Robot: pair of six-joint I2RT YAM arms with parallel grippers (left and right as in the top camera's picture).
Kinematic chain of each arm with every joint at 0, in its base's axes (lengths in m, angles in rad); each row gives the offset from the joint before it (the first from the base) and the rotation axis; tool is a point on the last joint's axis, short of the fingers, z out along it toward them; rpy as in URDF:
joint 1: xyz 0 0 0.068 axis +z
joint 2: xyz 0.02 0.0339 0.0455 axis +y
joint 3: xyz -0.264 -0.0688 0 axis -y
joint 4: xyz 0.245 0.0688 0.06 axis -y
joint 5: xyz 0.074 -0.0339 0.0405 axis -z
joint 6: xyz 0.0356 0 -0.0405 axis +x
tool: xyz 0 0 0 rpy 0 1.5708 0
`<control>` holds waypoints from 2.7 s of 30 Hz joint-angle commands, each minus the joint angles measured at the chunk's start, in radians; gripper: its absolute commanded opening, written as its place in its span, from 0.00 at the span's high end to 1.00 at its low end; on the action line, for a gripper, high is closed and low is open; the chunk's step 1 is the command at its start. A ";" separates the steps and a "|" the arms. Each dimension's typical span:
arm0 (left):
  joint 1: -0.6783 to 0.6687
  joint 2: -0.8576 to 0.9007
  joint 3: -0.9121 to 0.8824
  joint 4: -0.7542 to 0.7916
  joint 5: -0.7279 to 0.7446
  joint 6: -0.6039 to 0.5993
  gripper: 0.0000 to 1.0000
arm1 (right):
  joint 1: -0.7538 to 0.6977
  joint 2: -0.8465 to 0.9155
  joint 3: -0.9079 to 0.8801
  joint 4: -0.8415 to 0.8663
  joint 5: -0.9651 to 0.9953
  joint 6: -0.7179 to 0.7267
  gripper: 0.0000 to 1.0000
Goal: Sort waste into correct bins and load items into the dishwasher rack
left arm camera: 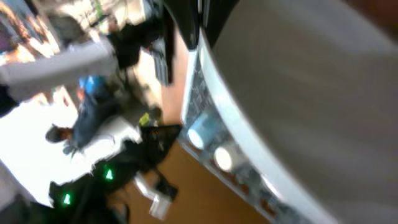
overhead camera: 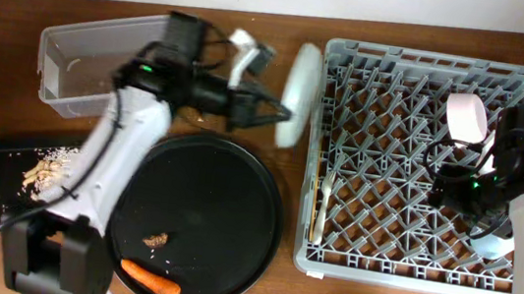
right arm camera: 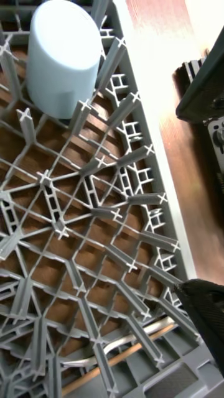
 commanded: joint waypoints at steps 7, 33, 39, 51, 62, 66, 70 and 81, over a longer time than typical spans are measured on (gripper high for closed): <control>-0.238 0.005 0.017 0.521 -0.541 -0.495 1.00 | -0.006 -0.002 0.010 0.000 0.008 0.004 0.17; -0.102 0.263 0.017 0.224 -0.358 -0.422 0.23 | -0.006 -0.002 0.003 0.002 0.009 0.004 0.16; -0.092 0.166 0.017 -0.185 -0.663 -0.380 0.33 | -0.006 0.023 0.003 0.075 0.007 0.012 0.86; -0.048 0.164 0.016 -0.784 -1.171 -0.393 0.32 | 0.014 0.304 0.003 0.602 -0.335 0.011 0.96; -0.048 0.164 0.016 -0.784 -1.172 -0.392 0.32 | 0.202 0.358 0.006 0.710 -0.209 -0.134 0.96; -0.042 0.164 0.016 -0.797 -1.172 -0.392 0.32 | 0.117 0.222 0.006 0.545 -0.027 -0.093 0.94; 0.023 0.145 0.016 -0.809 -1.172 -0.392 0.33 | -0.031 0.058 0.006 0.235 -0.053 -0.051 0.80; 0.094 -0.291 -0.214 -0.767 -1.239 -0.646 0.19 | -0.039 0.059 0.003 0.052 -0.094 -0.051 0.38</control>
